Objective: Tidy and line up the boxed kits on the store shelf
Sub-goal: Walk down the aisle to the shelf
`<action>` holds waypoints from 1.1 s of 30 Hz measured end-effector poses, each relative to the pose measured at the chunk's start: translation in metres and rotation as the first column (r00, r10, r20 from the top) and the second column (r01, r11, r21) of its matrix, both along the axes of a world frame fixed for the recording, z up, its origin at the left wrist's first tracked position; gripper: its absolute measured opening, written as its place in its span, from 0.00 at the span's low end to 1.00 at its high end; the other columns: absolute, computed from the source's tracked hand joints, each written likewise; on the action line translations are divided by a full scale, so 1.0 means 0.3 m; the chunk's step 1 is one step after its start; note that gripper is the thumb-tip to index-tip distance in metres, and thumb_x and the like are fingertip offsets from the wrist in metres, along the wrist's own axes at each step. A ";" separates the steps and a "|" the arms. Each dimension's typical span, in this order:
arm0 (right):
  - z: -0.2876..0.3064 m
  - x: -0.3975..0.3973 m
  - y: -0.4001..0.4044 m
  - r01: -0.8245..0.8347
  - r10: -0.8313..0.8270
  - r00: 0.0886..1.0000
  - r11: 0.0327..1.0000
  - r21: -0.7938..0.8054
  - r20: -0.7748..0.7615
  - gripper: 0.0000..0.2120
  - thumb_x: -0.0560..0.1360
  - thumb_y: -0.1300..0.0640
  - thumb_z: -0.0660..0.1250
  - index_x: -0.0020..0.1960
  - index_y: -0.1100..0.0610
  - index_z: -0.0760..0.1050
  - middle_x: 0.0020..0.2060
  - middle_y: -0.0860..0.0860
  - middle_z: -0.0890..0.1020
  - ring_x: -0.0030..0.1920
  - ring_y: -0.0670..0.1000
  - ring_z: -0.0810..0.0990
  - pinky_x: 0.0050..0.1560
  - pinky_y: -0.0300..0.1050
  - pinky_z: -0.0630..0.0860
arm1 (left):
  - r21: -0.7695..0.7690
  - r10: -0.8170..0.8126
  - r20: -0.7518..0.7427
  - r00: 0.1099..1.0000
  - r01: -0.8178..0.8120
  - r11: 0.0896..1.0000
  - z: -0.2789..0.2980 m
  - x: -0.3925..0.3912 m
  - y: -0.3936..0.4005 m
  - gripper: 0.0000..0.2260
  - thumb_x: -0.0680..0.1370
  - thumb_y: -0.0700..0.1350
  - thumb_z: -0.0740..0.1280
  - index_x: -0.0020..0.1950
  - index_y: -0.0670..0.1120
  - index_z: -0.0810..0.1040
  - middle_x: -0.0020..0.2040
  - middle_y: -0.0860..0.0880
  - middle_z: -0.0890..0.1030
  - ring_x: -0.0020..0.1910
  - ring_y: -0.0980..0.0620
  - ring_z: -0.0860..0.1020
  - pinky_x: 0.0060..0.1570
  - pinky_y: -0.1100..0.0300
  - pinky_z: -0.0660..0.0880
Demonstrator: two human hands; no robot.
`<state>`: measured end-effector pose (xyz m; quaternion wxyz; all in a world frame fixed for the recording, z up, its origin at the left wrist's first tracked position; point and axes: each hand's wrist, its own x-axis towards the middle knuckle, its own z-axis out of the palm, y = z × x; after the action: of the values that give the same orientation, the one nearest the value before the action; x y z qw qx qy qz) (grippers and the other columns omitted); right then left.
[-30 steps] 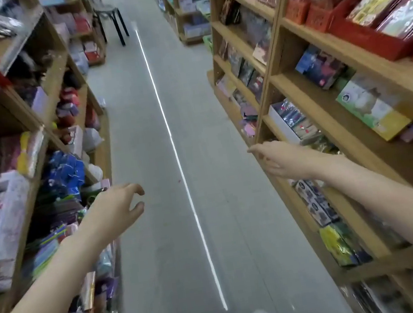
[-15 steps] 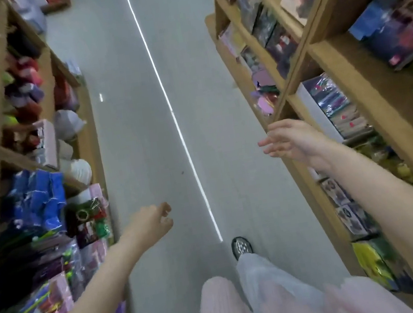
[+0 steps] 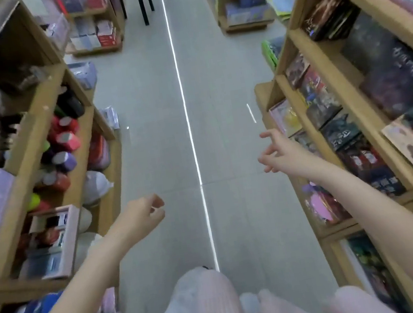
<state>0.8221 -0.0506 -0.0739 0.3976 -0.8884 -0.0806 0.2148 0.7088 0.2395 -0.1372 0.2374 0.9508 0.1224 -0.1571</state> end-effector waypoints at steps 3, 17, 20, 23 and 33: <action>0.103 0.281 0.014 0.096 -0.098 0.995 0.987 0.127 0.008 0.23 0.76 0.62 0.63 0.68 0.56 0.60 0.49 0.60 0.78 0.41 0.53 0.81 0.45 0.46 0.78 | 0.014 -0.104 -0.034 0.994 0.104 0.994 0.058 0.313 0.072 0.10 0.77 0.46 0.62 0.57 0.47 0.74 0.55 0.49 0.78 0.51 0.51 0.77 0.50 0.58 0.73; 0.030 1.739 0.178 0.520 -0.398 0.851 0.734 0.437 -0.344 0.15 0.75 0.65 0.61 0.60 0.58 0.64 0.40 0.58 0.80 0.35 0.54 0.78 0.38 0.42 0.76 | 0.076 -0.119 0.050 0.992 0.115 0.990 0.095 1.835 0.202 0.10 0.78 0.46 0.61 0.58 0.46 0.75 0.56 0.50 0.78 0.54 0.50 0.76 0.52 0.59 0.69; 0.046 2.039 0.254 0.484 -0.397 0.874 0.761 0.432 -0.280 0.13 0.75 0.66 0.61 0.56 0.56 0.64 0.38 0.57 0.80 0.29 0.51 0.77 0.33 0.40 0.74 | -0.021 -0.071 0.090 0.993 0.073 0.997 0.112 2.125 0.235 0.06 0.76 0.45 0.64 0.52 0.47 0.77 0.50 0.48 0.80 0.49 0.49 0.78 0.51 0.54 0.74; -0.002 2.310 0.308 0.424 -0.357 0.905 0.807 0.411 -0.232 0.13 0.74 0.66 0.62 0.55 0.55 0.64 0.40 0.57 0.80 0.28 0.49 0.78 0.32 0.39 0.75 | -0.066 -0.069 0.053 0.996 0.073 0.995 0.091 2.416 0.270 0.05 0.76 0.44 0.65 0.50 0.47 0.78 0.46 0.49 0.81 0.47 0.50 0.79 0.49 0.54 0.75; 0.086 3.437 0.517 0.496 -0.451 0.868 0.774 0.394 -0.206 0.16 0.74 0.67 0.61 0.60 0.58 0.63 0.41 0.57 0.79 0.27 0.49 0.77 0.31 0.37 0.75 | -0.138 -0.133 0.077 0.988 0.143 0.980 0.112 3.603 0.526 0.03 0.76 0.44 0.64 0.47 0.51 0.75 0.44 0.53 0.80 0.45 0.53 0.78 0.47 0.58 0.74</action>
<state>1.8533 0.1045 -0.0481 0.6299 -0.7565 0.1200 0.1285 1.7897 0.3974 -0.1038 0.2973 0.9423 0.0363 -0.1493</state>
